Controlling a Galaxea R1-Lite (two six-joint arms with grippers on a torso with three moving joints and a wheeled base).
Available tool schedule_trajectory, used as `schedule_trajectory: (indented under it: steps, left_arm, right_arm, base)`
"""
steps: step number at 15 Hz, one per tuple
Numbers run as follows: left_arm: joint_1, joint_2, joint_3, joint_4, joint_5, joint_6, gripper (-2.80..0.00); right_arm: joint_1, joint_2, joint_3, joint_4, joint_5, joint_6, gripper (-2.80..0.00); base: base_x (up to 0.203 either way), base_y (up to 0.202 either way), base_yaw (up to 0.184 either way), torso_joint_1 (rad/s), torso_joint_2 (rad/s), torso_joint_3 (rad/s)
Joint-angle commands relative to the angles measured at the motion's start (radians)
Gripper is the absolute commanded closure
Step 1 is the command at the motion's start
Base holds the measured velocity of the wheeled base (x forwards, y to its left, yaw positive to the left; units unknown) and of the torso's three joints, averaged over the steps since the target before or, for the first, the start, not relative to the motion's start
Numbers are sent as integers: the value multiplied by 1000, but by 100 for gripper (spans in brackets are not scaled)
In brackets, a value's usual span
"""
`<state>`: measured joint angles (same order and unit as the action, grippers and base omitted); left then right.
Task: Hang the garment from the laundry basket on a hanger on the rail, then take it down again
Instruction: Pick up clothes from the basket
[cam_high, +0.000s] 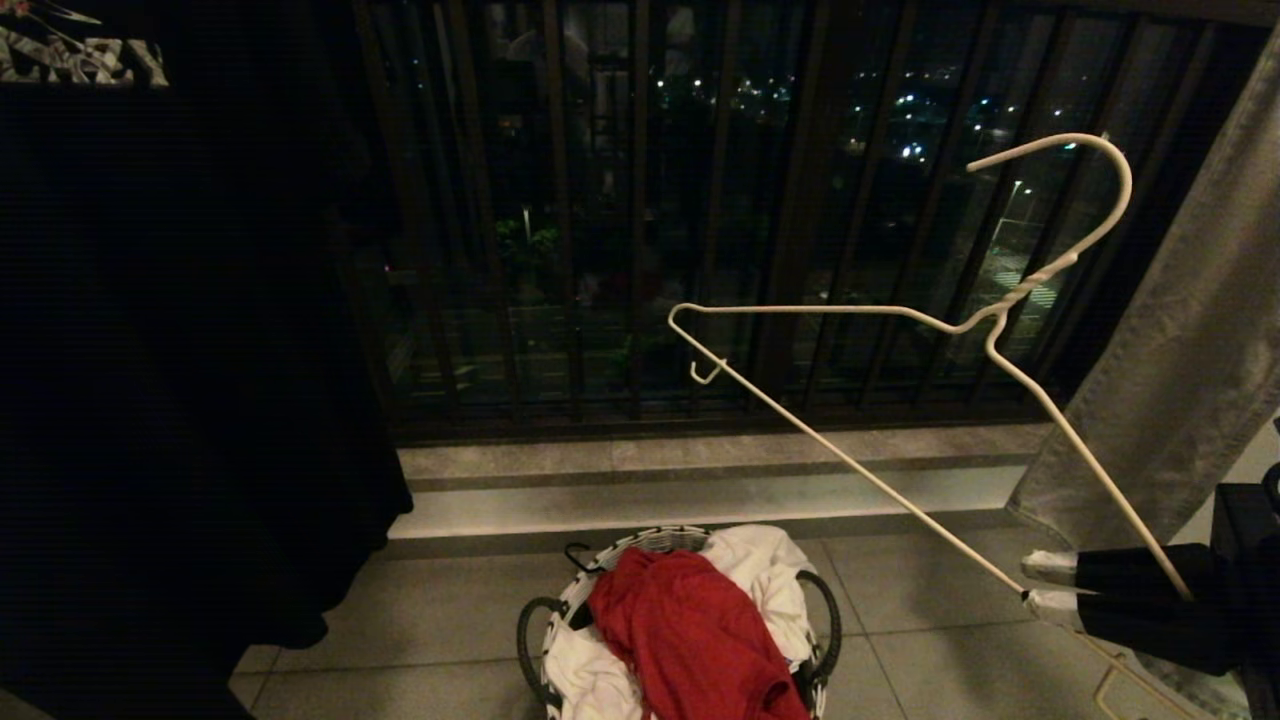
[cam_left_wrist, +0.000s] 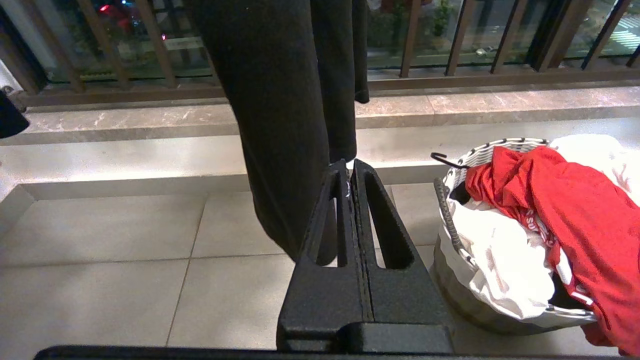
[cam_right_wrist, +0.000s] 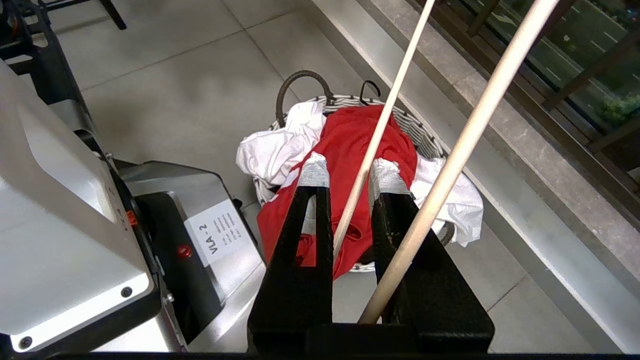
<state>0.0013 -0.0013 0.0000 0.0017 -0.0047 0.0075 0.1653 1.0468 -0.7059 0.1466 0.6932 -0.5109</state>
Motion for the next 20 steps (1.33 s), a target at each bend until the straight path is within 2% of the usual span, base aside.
schedule_trajectory:
  steps: [1, 9, 16, 20]
  left_arm:
    - [0, 1, 2, 0, 0, 0, 0]
    - [0, 0, 2, 1, 0, -1, 0]
    - [0, 0, 2, 1, 0, 2, 0]
    - [0, 0, 2, 1, 0, 0, 0]
  right_arm:
    - [0, 4, -3, 1, 3, -2, 0]
    - [0, -4, -6, 1, 3, -1, 0]
    - [0, -34, -6, -1, -35, -3, 0]
    - [0, -45, -7, -1, -40, -1, 0]
  base:
    - [0, 0, 0, 0, 0, 0]
    - [0, 0, 0, 0, 0, 0]
    - [0, 0, 0, 0, 0, 0]
    - [0, 0, 0, 2, 3, -121]
